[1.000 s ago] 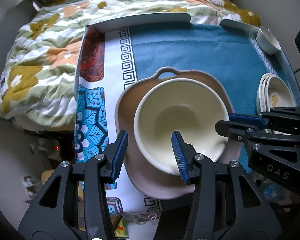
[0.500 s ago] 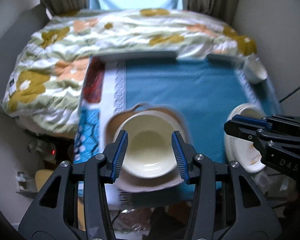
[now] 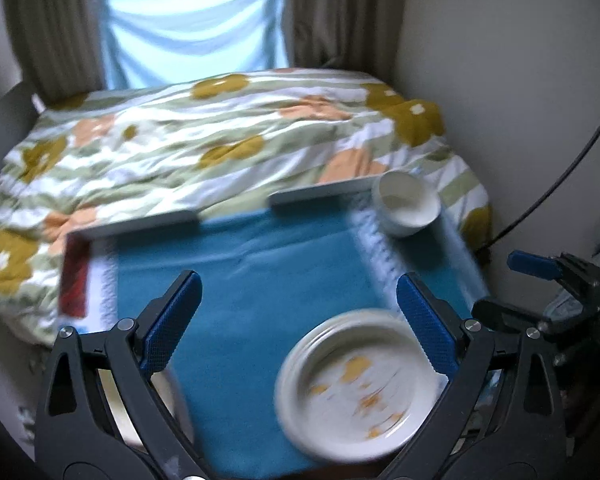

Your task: Organize plates and bowls

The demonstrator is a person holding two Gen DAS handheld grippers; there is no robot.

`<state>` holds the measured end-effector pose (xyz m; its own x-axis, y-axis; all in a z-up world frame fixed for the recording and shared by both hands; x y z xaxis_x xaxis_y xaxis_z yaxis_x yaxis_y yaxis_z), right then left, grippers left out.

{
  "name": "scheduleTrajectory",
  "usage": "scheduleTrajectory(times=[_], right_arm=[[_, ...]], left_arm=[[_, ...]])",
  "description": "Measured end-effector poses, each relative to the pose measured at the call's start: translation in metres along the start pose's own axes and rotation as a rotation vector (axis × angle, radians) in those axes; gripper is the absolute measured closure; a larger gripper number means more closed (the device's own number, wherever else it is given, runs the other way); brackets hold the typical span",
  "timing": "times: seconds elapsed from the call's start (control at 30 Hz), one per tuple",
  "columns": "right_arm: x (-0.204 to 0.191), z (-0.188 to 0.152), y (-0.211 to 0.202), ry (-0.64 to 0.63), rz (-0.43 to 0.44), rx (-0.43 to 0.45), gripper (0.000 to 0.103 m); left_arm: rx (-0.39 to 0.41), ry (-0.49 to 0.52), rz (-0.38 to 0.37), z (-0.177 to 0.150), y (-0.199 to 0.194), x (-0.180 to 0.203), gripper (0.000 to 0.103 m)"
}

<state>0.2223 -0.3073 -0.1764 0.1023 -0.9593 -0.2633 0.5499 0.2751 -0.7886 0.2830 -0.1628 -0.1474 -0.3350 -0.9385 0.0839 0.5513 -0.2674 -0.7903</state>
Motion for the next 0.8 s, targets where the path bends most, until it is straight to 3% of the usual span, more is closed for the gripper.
scheduleTrajectory(times=[0.13, 0.37, 0.47, 0.53, 0.6, 0.7, 0.8], right_arm=[[0.044, 0.011, 0.005, -0.001, -0.035, -0.053, 0.007], [0.107, 0.029, 0.036, 0.267, -0.078, 0.002, 0.007], [0.128, 0.025, 0.066, 0.389, -0.064, -0.023, 0.009], [0.141, 0.021, 0.084, 0.473, -0.054, -0.042, 0.023], [0.150, 0.019, 0.103, 0.542, -0.047, -0.074, 0.037], [0.159, 0.018, 0.124, 0.600, -0.039, -0.105, 0.046], [0.162, 0.026, 0.137, 0.614, -0.053, -0.102, 0.052]], left_arm=[[-0.009, 0.040, -0.082, 0.033, 0.039, 0.042, 0.005], [-0.136, 0.108, -0.182, 0.065, 0.131, 0.079, 0.008], [-0.210, 0.126, -0.223, 0.067, 0.178, 0.088, 0.027], [-0.251, 0.135, -0.243, 0.064, 0.204, 0.090, 0.039], [-0.286, 0.141, -0.257, 0.063, 0.229, 0.092, 0.044], [-0.322, 0.155, -0.273, 0.062, 0.256, 0.092, 0.057], [-0.341, 0.178, -0.284, 0.062, 0.274, 0.095, 0.061]])
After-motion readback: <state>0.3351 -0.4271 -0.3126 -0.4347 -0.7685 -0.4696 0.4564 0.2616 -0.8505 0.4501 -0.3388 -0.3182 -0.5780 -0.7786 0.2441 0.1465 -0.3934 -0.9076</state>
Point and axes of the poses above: each gripper's, at about its wrist camera, not at the fingertips, and y roughly the way its jaws point, x to its right, z to its top, the point moved 4 cm from there along y, roughly the way its jaws point
